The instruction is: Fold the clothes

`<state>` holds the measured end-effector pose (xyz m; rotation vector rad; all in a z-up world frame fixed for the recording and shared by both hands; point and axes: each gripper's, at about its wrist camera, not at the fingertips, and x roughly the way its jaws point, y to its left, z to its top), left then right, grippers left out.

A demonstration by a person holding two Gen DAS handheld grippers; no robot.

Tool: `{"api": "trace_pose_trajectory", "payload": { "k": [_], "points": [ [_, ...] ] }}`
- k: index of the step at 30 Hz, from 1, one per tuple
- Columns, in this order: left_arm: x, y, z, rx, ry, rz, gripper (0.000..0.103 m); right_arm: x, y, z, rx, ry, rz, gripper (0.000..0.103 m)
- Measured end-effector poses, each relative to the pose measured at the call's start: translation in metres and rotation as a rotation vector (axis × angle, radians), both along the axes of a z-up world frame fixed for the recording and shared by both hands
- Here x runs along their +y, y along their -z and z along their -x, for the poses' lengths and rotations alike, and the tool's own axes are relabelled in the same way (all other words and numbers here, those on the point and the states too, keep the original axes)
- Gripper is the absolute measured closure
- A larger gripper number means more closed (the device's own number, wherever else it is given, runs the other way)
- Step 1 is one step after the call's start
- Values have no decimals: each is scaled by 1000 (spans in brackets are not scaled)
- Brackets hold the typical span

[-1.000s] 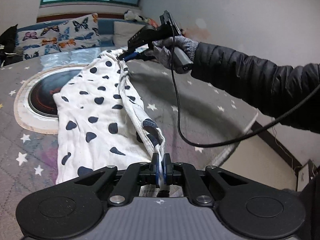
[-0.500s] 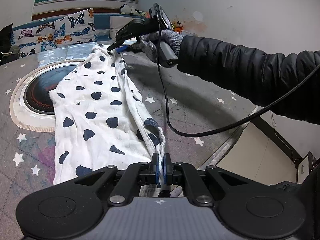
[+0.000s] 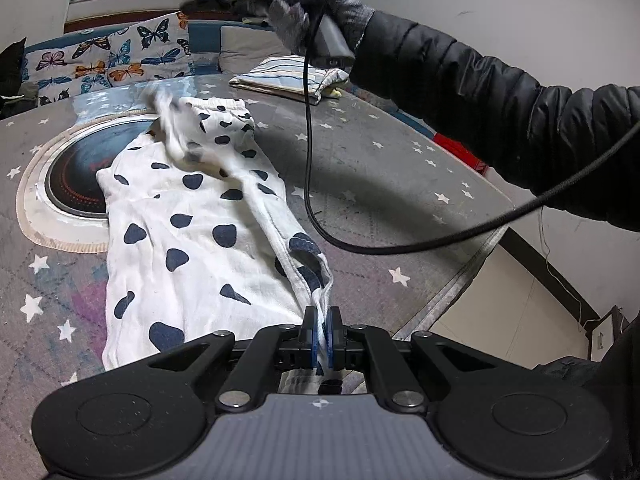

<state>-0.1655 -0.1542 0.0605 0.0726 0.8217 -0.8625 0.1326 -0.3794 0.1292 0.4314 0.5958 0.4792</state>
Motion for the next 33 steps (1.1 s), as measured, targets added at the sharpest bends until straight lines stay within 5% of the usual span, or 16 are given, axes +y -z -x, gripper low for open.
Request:
{"api": "trace_pose_trajectory", "payload": {
  "k": [4, 8, 19, 28, 30, 31, 33],
  "points": [
    [-2, 2, 0, 0, 14, -1, 98, -15, 28, -7, 112, 93, 104, 99],
    [-1, 3, -3, 6, 8, 1, 98, -11, 47, -9, 184, 69, 99, 96],
    [1, 8, -5, 23, -2, 17, 97, 123, 46, -12, 148, -206, 344, 72],
    [4, 10, -7, 33, -10, 40, 93, 181, 75, -16, 109, -188, 699, 70],
    [5, 9, -6, 30, -9, 46, 87, 180, 78, -16, 110, -168, 727, 75],
    [6, 7, -5, 26, -8, 49, 79, 177, 79, -16, 108, -163, 722, 85],
    [9, 4, -3, 15, -6, 54, 58, 169, 77, -15, 108, -152, 689, 88]
  ]
}}
